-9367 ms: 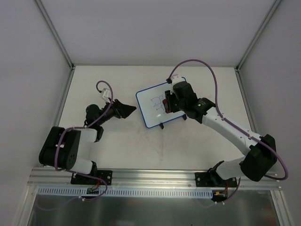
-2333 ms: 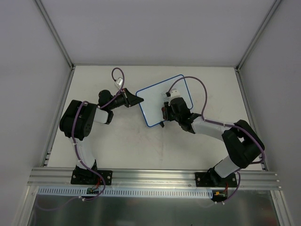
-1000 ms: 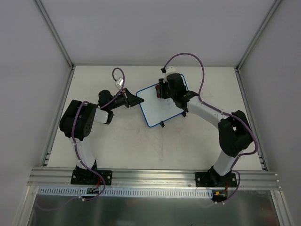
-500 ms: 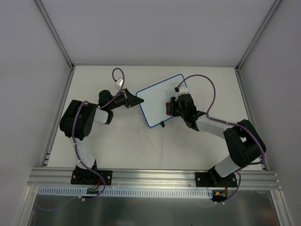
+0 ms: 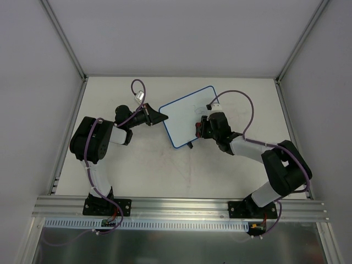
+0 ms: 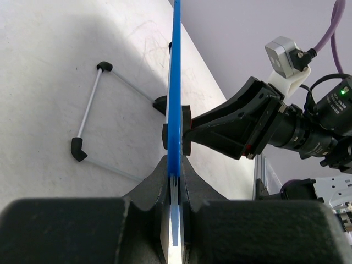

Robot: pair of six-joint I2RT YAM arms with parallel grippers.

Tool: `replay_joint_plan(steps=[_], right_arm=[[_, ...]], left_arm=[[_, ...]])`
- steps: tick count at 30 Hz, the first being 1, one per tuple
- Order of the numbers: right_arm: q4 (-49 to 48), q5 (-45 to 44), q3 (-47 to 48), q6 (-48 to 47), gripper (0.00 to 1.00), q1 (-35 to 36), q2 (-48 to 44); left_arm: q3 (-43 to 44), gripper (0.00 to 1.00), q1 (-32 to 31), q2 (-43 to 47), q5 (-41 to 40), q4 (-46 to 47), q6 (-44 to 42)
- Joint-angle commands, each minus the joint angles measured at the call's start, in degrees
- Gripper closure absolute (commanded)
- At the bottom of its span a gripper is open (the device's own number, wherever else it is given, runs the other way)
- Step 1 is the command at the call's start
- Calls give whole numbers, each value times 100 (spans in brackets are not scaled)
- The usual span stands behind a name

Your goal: Erase the whiteboard

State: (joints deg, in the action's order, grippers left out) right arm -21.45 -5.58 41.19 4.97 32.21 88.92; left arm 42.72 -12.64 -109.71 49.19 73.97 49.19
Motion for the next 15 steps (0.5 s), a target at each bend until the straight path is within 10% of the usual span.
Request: replay_joint_plan(steps=[1,15], right_arm=[[360,22,626,-93,100,-92,239],[1556,199,2920,-445,100,-92,898]], left_arm=[[17,100,-89,11,513,803,20],[17,100,-89,20,513,812,12]])
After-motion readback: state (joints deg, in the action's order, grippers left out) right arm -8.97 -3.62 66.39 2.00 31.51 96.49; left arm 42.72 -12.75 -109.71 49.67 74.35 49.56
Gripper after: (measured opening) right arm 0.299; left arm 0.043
